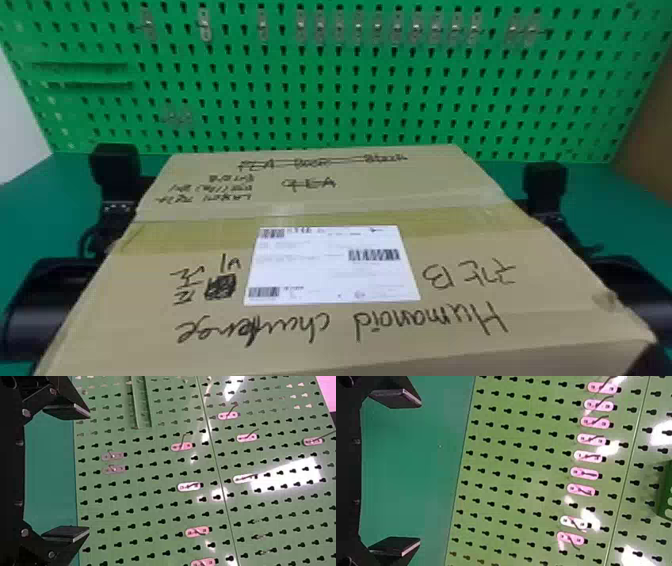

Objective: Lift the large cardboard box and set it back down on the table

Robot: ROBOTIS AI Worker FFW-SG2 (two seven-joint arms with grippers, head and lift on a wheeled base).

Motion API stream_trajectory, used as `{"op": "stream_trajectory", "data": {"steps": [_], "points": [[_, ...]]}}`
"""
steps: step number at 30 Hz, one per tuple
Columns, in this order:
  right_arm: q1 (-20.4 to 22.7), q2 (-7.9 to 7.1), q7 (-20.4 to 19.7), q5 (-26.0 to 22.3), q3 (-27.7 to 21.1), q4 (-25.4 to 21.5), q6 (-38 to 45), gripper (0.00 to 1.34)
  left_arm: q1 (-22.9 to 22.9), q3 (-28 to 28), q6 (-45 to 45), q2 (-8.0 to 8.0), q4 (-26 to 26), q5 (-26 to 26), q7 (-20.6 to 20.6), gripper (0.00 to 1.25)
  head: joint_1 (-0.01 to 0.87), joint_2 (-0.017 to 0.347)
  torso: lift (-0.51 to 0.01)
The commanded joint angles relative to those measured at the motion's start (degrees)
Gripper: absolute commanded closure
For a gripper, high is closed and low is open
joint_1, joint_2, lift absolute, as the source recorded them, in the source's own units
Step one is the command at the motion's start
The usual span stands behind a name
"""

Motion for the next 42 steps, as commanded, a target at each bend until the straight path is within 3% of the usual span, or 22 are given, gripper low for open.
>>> {"op": "stream_trajectory", "data": {"steps": [1, 17, 42], "points": [[-0.37, 0.63, 0.00, -0.61, 0.84, 0.78, -0.44, 0.09, -0.15, -0.23, -0.35, -0.39, 0.49, 0.24, 0.08, 0.24, 0.566, 0.054, -0.183], [-0.99, 2.30, 0.00, -0.61, 0.49, 1.48, -0.71, 0.09, -0.68, -0.93, -1.32, -1.36, 1.72, 0.77, 0.70, 0.25, 0.566, 0.054, -0.183], [-1.60, 2.21, 0.00, -1.66, 4.35, 2.36, -0.97, 0.09, -1.12, -1.72, -1.76, -1.62, 2.51, 1.12, 0.88, 0.25, 0.566, 0.054, -0.183]]}}
